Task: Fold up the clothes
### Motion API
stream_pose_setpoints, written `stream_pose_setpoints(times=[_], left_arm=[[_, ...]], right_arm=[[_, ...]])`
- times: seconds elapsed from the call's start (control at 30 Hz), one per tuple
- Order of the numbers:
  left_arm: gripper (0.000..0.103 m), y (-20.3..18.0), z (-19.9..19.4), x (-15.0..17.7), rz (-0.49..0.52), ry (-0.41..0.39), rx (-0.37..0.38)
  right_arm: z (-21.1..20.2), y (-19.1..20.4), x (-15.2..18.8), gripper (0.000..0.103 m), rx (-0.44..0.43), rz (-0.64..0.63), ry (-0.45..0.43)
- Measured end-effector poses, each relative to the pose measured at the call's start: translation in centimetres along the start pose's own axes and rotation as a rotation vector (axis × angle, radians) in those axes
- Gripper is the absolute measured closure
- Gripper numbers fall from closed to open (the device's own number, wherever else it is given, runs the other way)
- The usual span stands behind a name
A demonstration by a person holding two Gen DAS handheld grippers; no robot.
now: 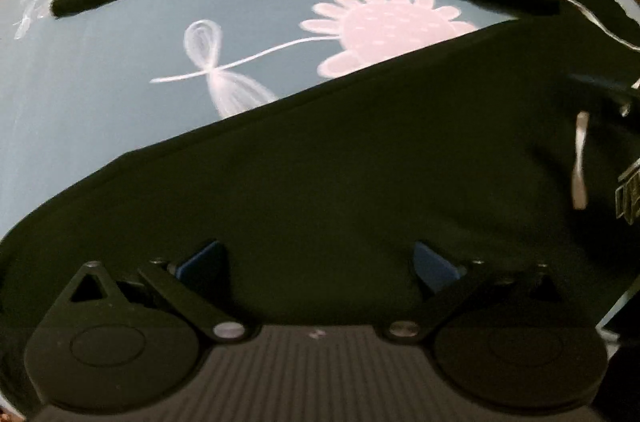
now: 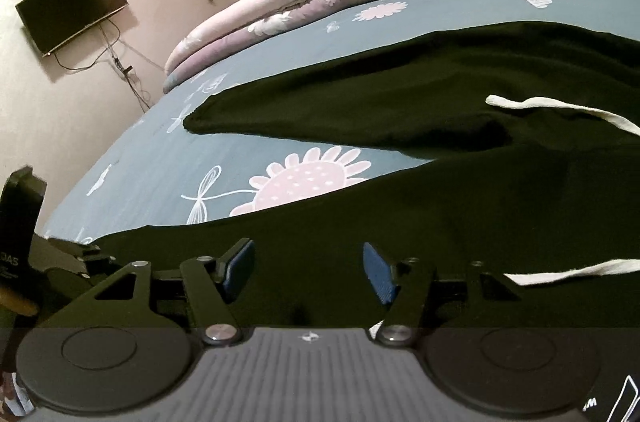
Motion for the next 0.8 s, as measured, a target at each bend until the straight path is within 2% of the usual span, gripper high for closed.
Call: stream_pose_setpoints(times=[0.17,0.23,0.33,0.4,0.53,0.6,0.7,0.8], left_arm=[[0.002,0.7,-1.4,0.9,-0.016,0.054,-0.044],[0.002,-0.1,-1.6,0.8,-0.013,0.029,-0.032],[0.002,-1.1,-1.4,1.4,-0.011,0.02,0.035],[0.0,-1.7,-0.3,2.3,0.02,0.062,0.011],[0.004,-0.9,-1.7,2.3,-0.024,0.085,0.027],[0.004,0.8,-4.3,1.6,-0.052,0.037,0.039],[0.003,5.1,-8.6,0.1,-0.142,-0.051,-0.014],[0.003,10.2,-11.0,-0.2,-0.257,-0.105,-0.061]], right_arm=[[0.0,0.5,0.0,0.036,-0.013,-0.011,0.003],[0.0,0.6,0.0,0.034,-0.012,-0.013,0.002],[0.2,0.7,0.1,0.034,-0.015,-0.011,0.007],[0.4,0.9,0.3,0.034,-0.017,-0.013,0.015],[0.6,1.5,0.5,0.033,-0.02,-0.029,0.027],[0.5,1.8,0.6,0.031,-0.027,-0.035,0.027],[0.2,2.0,0.6,0.029,-0.017,-0.048,0.024],[0.0,2.0,0.7,0.029,-0.012,-0.046,0.027]])
Point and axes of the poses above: each gripper's, at about its wrist camera, not at the fingertips, and z roughly the way its jaws point, y to its left, x to its underside, the point moved 1 cm from there along z, roughly the way its jaws point, and after that the axes turned 9 degrees about -y, right-handed, at the moved point
